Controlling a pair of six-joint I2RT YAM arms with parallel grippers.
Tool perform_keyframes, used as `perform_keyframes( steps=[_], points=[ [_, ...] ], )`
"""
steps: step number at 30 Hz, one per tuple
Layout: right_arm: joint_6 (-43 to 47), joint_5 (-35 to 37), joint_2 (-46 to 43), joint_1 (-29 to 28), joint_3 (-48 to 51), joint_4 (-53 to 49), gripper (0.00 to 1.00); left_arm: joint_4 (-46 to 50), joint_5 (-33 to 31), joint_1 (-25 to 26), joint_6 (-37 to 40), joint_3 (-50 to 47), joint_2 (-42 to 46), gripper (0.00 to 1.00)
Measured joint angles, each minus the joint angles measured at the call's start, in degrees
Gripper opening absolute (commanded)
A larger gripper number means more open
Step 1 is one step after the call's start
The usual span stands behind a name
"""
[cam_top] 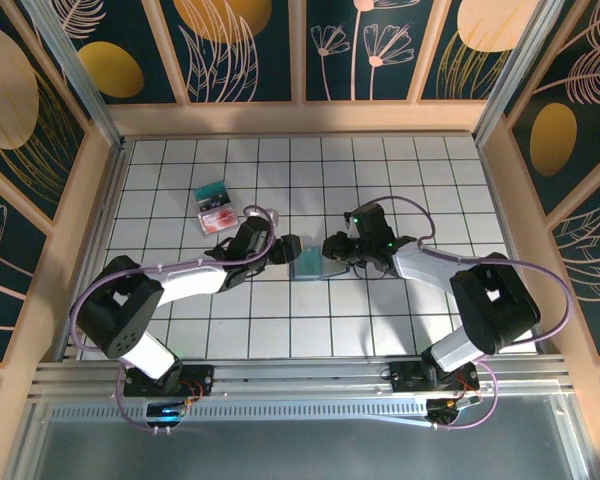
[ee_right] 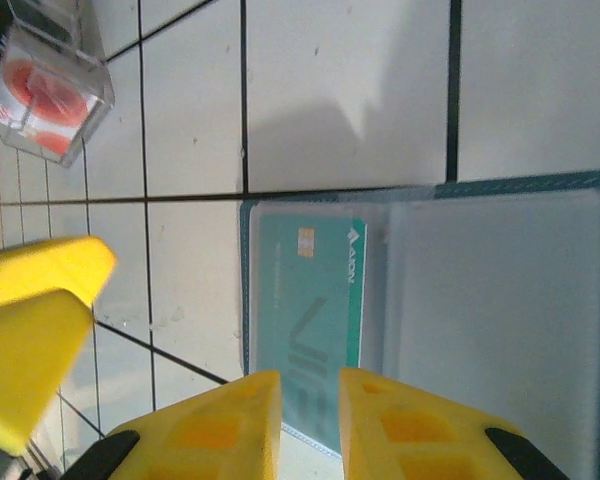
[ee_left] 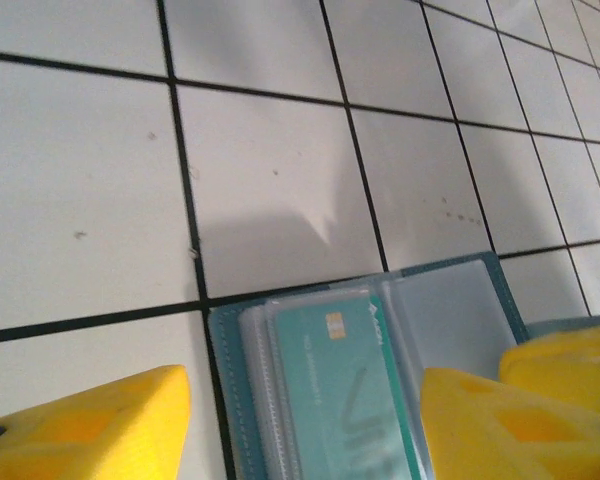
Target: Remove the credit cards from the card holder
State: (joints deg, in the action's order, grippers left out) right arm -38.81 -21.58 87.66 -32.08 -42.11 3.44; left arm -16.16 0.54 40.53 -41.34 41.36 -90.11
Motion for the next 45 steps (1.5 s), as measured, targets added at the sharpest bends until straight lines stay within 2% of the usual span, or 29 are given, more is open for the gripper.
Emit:
perform_keyframes(
  steps=[8,10,14,26,37,45],
  points=[
    [-0.6,-1.1,4.3,-2.1,-2.3,0.7,0.21,1.0,-1.9,3.8,0.8,2.3,-3.9,0.55],
    [-0.6,-1.0,4.8,-2.2,-2.6,0.7,0.21,0.9,-1.9,4.3,0.6,2.4,-5.2,0.50],
    [-0.6,-1.0,5.5,-2.2,-2.7,0.7,0.21,0.8,-2.2,4.3,0.0,2.4,-7.1,0.42],
    [-0.6,-0.3,7.1,-2.2,-2.9,-0.2,0.21,-0.3,-2.2,4.3,-0.1,2.4,-10.7,0.27],
    [-0.6,0.6,8.1,-2.2,-2.9,-0.7,0.20,-1.0,-1.9,4.3,-0.1,2.4,-11.0,0.20],
    [-0.6,0.7,8.1,-2.1,-2.9,-0.7,0.21,-1.0,-1.9,4.3,-0.1,2.4,-11.0,0.19]
  ],
)
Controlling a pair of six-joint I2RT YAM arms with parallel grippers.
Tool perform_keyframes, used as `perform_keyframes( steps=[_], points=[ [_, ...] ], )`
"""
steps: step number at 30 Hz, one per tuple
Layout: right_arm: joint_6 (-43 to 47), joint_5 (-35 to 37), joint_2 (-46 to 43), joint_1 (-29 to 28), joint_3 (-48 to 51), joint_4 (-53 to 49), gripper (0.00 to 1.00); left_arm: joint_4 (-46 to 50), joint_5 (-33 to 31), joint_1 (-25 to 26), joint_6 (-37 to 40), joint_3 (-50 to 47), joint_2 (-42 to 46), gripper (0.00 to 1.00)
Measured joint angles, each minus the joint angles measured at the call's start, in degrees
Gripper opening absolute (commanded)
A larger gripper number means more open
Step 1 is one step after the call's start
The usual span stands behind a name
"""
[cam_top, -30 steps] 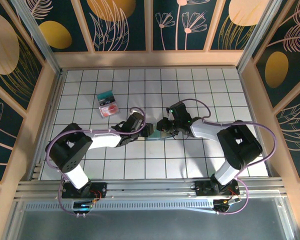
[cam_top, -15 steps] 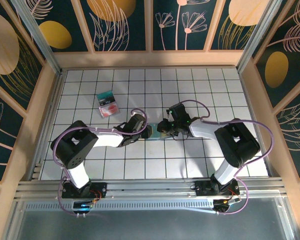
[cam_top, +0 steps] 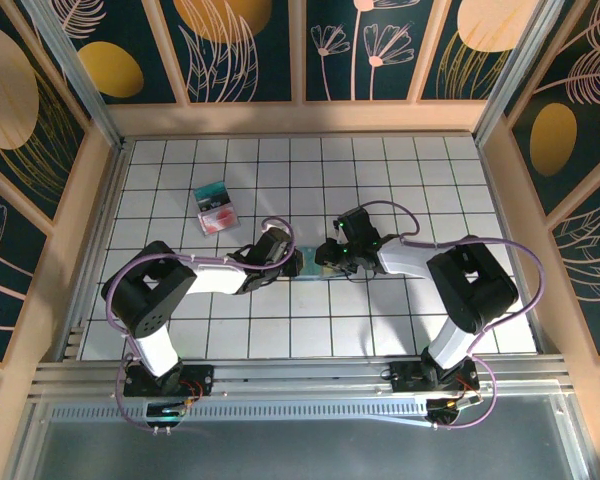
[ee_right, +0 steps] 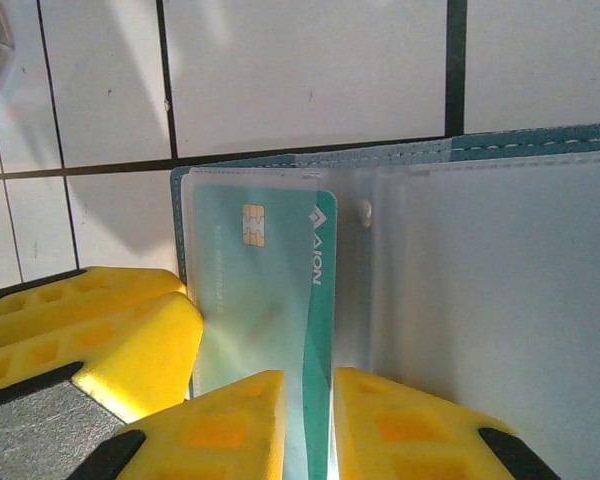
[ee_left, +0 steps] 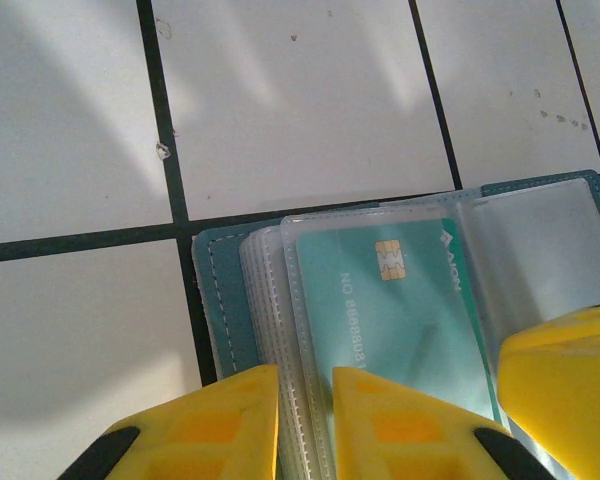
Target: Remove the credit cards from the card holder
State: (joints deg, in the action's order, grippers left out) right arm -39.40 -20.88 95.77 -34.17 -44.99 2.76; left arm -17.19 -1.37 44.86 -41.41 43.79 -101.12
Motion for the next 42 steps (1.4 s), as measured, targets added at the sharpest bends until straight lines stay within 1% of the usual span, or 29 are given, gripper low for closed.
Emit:
perform_keyframes(
  steps=[10,17,20,26,29,42],
  points=[
    [-0.2,-0.5,1.3,0.5,0.0,0.7,0.21,-0.2,0.3,0.0,0.0,0.3,-0.2,0.18],
    [-0.7,-2.3,1.9,1.1,0.7,2.5,0.21,-0.2,0.4,0.0,0.0,0.3,-0.2,0.17],
    [-1.6,-3.8,1.9,1.7,1.7,4.5,0.20,-0.2,0.4,0.0,0.0,0.3,-0.2,0.16],
    [-3.7,-7.3,1.9,2.8,4.8,10.7,0.16,-0.2,0.7,-0.1,0.0,0.3,-0.3,0.15],
    [-4.7,-9.3,1.9,3.7,5.9,12.9,0.15,-0.2,0.8,-0.1,0.0,0.5,-0.5,0.15],
    [-7.4,-13.8,1.9,5.1,7.7,20.0,0.18,-0.1,0.9,-0.2,0.0,1.2,-1.0,0.14]
  ],
)
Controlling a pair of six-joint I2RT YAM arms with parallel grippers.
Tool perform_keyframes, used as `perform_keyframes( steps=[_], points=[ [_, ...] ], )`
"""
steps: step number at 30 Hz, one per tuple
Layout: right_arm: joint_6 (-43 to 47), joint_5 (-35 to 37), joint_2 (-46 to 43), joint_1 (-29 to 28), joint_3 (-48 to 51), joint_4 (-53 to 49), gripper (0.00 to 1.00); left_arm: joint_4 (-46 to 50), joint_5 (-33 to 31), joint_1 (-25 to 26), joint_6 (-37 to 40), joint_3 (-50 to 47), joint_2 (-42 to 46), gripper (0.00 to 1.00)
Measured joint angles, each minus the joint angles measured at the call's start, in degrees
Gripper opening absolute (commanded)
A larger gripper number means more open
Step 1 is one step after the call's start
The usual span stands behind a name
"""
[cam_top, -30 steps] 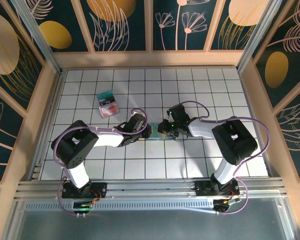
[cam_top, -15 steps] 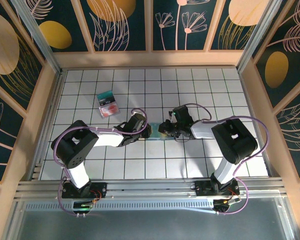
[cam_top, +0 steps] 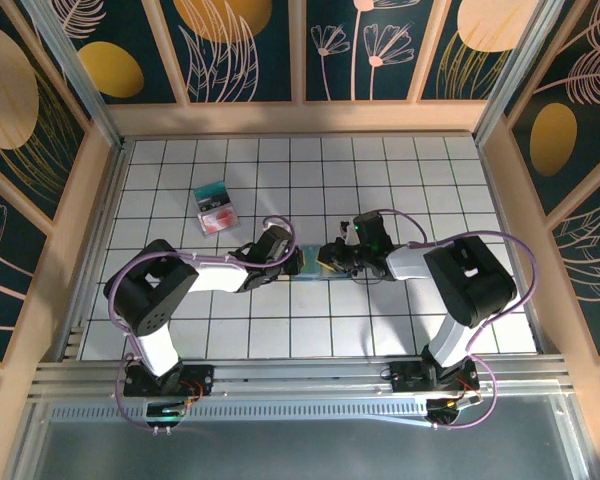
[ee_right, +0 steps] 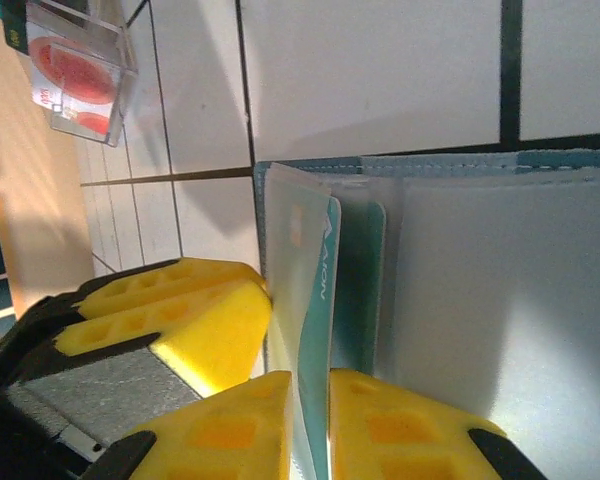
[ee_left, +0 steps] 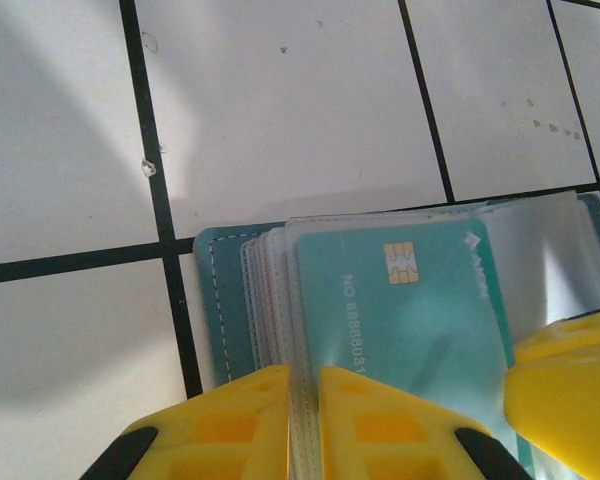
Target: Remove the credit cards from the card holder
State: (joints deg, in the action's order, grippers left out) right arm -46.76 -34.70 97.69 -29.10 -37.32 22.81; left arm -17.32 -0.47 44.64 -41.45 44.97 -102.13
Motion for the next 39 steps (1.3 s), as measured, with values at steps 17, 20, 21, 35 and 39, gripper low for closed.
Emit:
perform_keyframes(
  steps=[17,20,21,35,39],
  points=[
    [-4.4,-4.7,2.7,2.1,3.9,11.7,0.16,0.6,-0.3,0.4,-1.1,0.6,-0.4,0.32],
    [-5.5,-5.9,2.7,3.0,5.3,14.3,0.16,0.7,-0.3,0.6,-1.3,0.6,-0.3,0.34],
    [-5.8,-6.2,2.7,3.2,5.6,14.8,0.16,0.8,-0.3,0.7,-1.3,0.6,-0.3,0.34],
    [-6.2,-7.2,0.5,5.2,7.5,16.0,0.07,1.1,-1.0,0.8,-1.3,0.6,-0.3,0.30],
    [-5.9,-7.0,-0.2,5.8,7.8,15.1,0.03,1.1,-1.2,0.8,-1.3,0.6,-0.3,0.30]
  ],
)
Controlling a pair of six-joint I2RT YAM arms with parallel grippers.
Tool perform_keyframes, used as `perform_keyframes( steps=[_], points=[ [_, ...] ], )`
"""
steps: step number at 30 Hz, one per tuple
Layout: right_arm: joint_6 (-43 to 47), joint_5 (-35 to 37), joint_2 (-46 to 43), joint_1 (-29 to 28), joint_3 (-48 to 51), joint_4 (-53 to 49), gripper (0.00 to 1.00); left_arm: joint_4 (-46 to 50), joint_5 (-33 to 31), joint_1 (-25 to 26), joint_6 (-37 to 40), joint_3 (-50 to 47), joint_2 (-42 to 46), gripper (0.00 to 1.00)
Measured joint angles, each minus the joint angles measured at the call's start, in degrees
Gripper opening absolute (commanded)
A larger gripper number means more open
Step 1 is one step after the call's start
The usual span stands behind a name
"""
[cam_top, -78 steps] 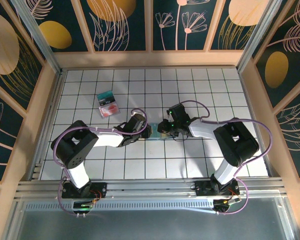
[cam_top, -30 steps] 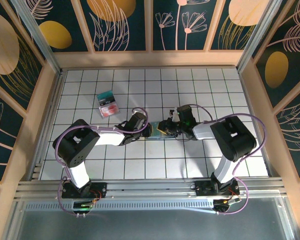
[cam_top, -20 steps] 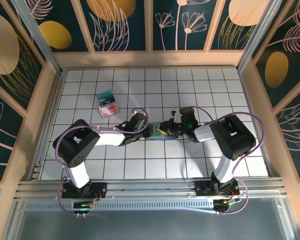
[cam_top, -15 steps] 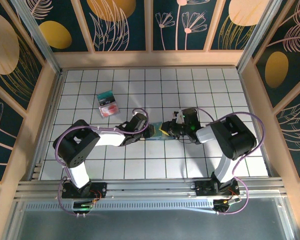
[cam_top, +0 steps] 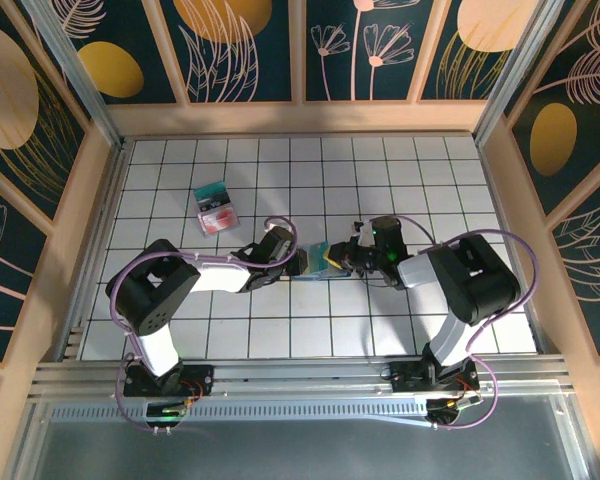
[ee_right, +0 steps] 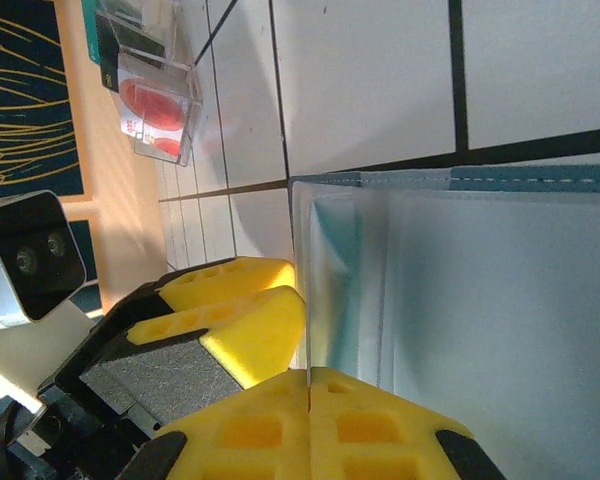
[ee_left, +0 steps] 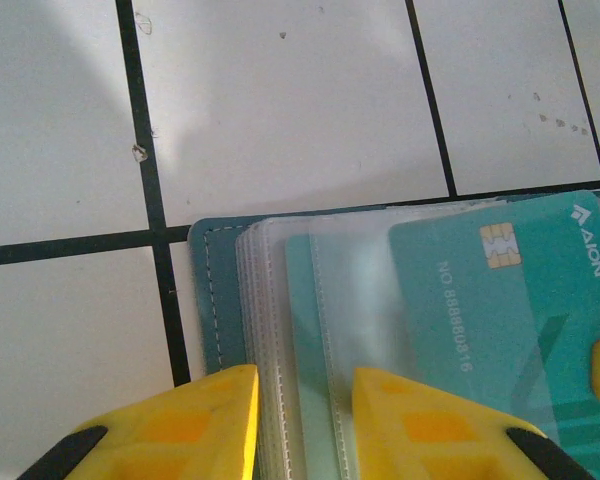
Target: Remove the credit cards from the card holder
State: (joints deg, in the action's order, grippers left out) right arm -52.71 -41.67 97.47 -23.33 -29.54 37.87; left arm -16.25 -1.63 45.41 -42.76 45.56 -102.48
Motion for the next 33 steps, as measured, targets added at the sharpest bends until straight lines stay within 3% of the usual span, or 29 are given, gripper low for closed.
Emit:
perform_keyframes(
  steps=[21,24,33],
  points=[
    [13.1,13.2,-12.3,1.4,-4.9,-25.5,0.00,0.9,-0.7,0.0,-0.2,0.0,0.5,0.32],
    [14.8,15.0,-14.3,1.7,-5.1,-28.4,0.00,1.7,-1.4,0.0,-0.2,0.0,1.2,0.37],
    [19.8,17.9,-23.3,1.8,-5.6,-32.2,0.00,3.6,-3.5,0.0,-0.4,0.5,6.9,0.67]
  ],
)
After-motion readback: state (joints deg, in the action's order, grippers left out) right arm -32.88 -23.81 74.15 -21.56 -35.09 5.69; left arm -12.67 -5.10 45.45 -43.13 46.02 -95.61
